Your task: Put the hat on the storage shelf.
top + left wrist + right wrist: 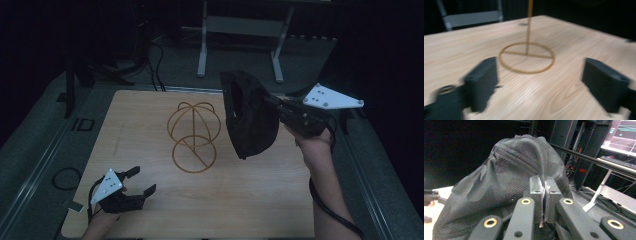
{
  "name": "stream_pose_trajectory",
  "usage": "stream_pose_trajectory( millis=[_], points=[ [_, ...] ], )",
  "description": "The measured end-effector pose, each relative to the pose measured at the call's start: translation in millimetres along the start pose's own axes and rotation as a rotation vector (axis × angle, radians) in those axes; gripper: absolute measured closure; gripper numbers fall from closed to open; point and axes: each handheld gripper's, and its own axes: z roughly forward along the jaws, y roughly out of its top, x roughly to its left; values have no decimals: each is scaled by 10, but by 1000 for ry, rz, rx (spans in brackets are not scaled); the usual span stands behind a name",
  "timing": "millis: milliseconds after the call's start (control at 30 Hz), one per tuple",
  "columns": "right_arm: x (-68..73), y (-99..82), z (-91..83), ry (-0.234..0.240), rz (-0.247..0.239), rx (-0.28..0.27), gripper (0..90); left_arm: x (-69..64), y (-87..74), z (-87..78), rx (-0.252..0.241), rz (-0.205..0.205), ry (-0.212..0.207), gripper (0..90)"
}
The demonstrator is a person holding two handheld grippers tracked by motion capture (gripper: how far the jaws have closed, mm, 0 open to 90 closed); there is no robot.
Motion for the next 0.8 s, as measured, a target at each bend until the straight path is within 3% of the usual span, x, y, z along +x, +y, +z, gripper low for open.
stream_pose_trajectory(
  millis=[100, 267, 500, 800],
  points=[
    [3, 96, 143, 9, 4, 5, 872, 25, -108, -27, 21, -20, 57, 24],
    [47, 157, 311, 33, -3, 24, 872, 50, -153, -83, -1, -39, 89, 24],
    [170, 176, 627, 87, -11, 79, 872, 117, -168, -136, -31, -76, 99, 24],
    [304, 133, 965, 120, -21, 152, 871, 119, -209, -116, -26, -74, 93, 25]
  ],
)
